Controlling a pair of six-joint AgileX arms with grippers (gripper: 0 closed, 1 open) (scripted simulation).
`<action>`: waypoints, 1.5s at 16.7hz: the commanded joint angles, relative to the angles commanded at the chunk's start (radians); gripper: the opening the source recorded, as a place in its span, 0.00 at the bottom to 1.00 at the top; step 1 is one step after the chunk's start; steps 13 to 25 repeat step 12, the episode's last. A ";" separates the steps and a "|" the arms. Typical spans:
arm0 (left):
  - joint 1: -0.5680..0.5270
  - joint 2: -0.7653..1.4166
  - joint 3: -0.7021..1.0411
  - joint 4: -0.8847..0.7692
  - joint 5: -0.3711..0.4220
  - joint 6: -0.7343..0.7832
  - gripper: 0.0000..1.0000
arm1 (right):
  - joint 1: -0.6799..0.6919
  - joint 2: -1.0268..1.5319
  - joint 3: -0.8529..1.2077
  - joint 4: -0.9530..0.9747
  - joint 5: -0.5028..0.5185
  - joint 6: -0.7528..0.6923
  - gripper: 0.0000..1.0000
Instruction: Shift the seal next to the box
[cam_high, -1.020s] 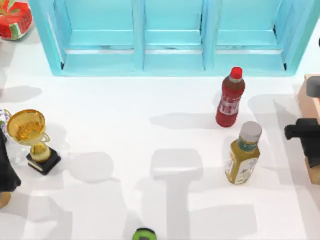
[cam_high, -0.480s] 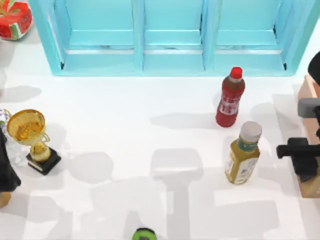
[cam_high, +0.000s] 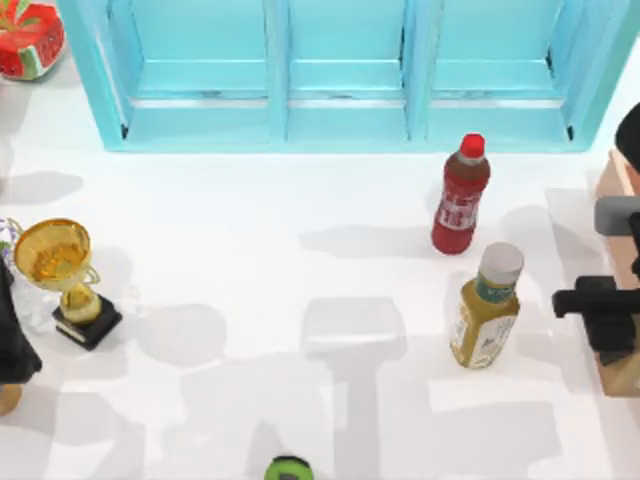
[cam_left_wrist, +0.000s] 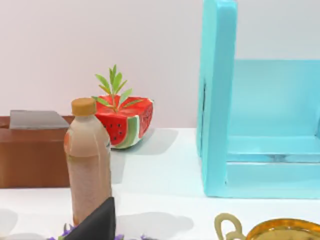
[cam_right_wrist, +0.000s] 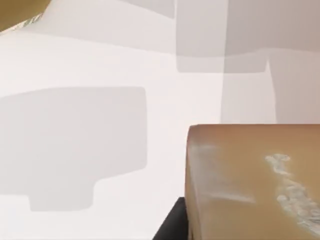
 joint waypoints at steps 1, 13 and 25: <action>0.000 0.000 0.000 0.000 0.000 0.000 1.00 | 0.000 0.000 0.000 0.000 0.000 0.000 0.60; 0.000 0.000 0.000 0.000 0.000 0.000 1.00 | 0.000 0.000 0.000 0.000 0.000 0.000 1.00; 0.000 0.000 0.000 0.000 0.000 0.000 1.00 | 0.000 0.000 0.000 0.000 0.000 0.000 1.00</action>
